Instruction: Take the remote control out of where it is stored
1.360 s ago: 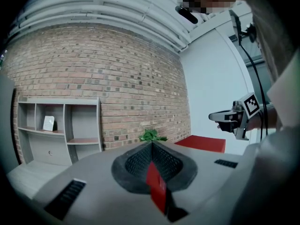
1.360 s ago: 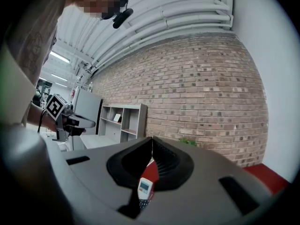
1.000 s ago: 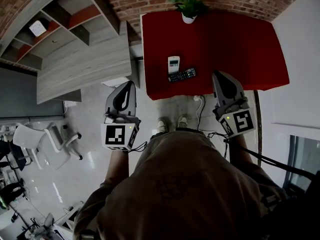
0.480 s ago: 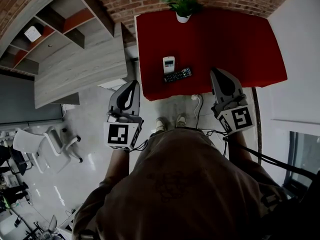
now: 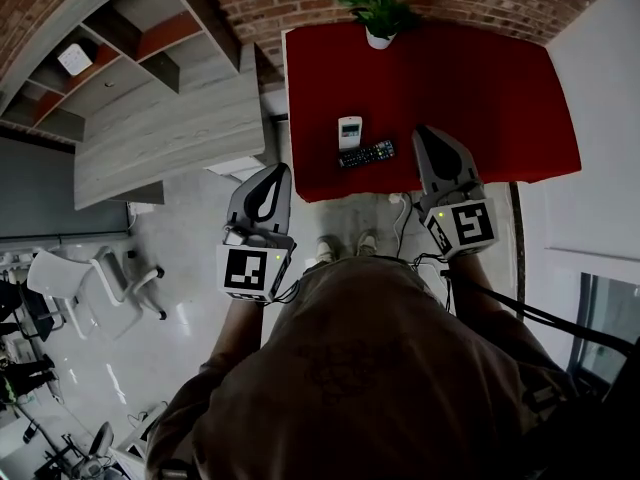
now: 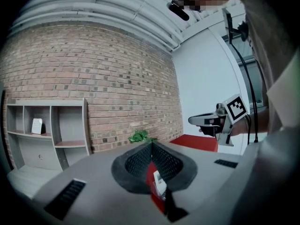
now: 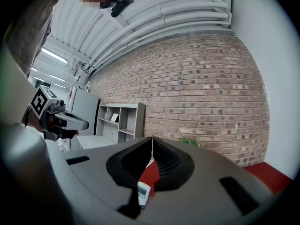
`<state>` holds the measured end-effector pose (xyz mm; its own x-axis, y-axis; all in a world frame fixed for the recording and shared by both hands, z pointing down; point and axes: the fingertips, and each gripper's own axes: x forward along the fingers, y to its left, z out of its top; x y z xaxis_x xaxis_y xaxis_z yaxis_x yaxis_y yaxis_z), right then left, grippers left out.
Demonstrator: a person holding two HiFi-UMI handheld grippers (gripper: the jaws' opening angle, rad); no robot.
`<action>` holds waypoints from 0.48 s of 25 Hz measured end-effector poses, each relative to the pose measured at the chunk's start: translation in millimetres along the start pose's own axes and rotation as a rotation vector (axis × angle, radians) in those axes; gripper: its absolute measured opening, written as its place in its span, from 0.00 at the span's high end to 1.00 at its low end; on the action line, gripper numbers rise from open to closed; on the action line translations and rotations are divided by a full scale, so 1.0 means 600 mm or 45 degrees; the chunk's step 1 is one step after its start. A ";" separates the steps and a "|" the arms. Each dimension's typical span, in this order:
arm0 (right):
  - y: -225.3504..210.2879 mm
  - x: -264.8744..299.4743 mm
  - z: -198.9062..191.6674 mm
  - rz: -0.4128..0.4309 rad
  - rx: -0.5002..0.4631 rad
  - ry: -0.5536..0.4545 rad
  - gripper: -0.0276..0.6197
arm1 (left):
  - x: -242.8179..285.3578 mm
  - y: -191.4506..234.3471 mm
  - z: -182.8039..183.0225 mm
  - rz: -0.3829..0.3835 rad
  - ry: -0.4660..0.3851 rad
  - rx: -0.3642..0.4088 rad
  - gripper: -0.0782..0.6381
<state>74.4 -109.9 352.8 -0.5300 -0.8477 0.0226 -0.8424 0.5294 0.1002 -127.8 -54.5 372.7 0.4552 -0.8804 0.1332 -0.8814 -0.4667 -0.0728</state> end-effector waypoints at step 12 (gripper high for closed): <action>0.026 0.061 -0.030 0.033 0.025 0.069 0.92 | -0.003 0.009 -0.010 -0.007 0.015 -0.019 0.88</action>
<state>43.5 -133.5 373.1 -0.5459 -0.8341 0.0787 -0.8307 0.5511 0.0791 -134.1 -55.0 378.0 0.4587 -0.8767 0.1452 -0.8807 -0.4703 -0.0574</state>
